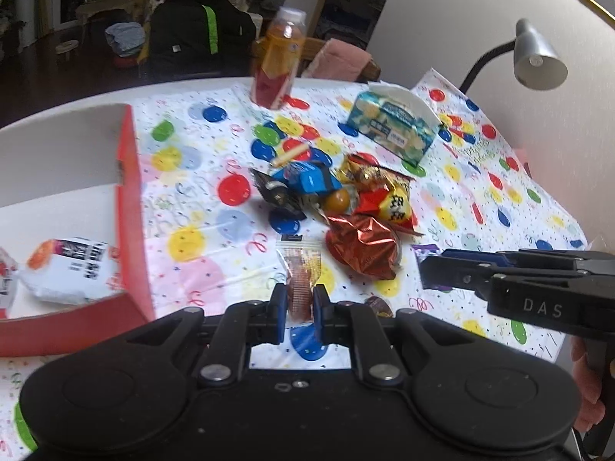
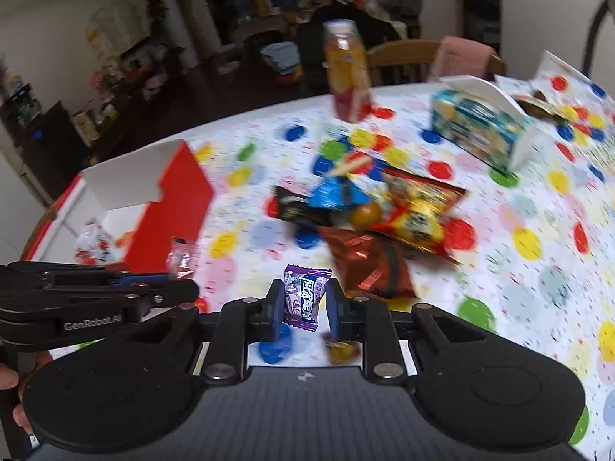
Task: Organize snacks
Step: 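Lower both held items into the red box and open both grippers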
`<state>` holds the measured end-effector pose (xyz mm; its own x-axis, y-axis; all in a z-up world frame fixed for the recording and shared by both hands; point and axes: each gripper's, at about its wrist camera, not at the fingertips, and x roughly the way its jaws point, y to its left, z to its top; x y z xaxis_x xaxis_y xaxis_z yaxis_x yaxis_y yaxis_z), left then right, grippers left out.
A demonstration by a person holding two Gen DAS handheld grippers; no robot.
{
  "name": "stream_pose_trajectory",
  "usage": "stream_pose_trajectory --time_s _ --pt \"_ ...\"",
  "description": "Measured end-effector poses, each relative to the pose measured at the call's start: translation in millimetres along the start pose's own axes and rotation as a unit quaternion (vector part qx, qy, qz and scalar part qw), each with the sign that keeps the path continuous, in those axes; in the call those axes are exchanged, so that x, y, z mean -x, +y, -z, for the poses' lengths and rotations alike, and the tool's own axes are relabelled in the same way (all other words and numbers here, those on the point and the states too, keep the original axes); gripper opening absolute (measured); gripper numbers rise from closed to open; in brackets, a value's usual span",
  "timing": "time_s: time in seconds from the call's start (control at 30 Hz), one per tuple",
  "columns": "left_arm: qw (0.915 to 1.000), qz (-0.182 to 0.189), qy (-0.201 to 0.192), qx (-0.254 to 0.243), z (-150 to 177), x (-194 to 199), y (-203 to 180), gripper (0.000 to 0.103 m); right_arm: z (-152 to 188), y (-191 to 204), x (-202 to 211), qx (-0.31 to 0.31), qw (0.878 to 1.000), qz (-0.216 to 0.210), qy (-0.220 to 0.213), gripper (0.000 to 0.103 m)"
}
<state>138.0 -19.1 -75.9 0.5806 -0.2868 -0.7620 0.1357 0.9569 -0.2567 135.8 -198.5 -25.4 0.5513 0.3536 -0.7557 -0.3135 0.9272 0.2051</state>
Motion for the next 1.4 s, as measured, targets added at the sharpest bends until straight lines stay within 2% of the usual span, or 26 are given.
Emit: stream_pose_trajectory --time_s 0.43,0.87,1.1,1.4 --pt "0.9981 -0.032 -0.042 0.032 -11.0 55.7 48.3 0.011 -31.2 90.4 -8.4 0.079 0.995 -0.057 -0.020 0.022" --pt "0.9909 -0.089 -0.070 0.072 -13.6 90.5 114.9 0.011 -49.9 161.8 -41.4 0.132 0.987 -0.090 -0.015 0.022" --pt "0.9855 -0.125 -0.069 0.092 -11.6 99.6 159.8 0.011 -58.1 186.2 -73.1 0.150 0.985 -0.089 -0.001 0.022" --pt "0.9773 -0.171 -0.028 0.123 -14.6 84.6 222.0 0.011 -59.3 208.0 -119.1 0.168 0.982 -0.087 0.031 0.022"
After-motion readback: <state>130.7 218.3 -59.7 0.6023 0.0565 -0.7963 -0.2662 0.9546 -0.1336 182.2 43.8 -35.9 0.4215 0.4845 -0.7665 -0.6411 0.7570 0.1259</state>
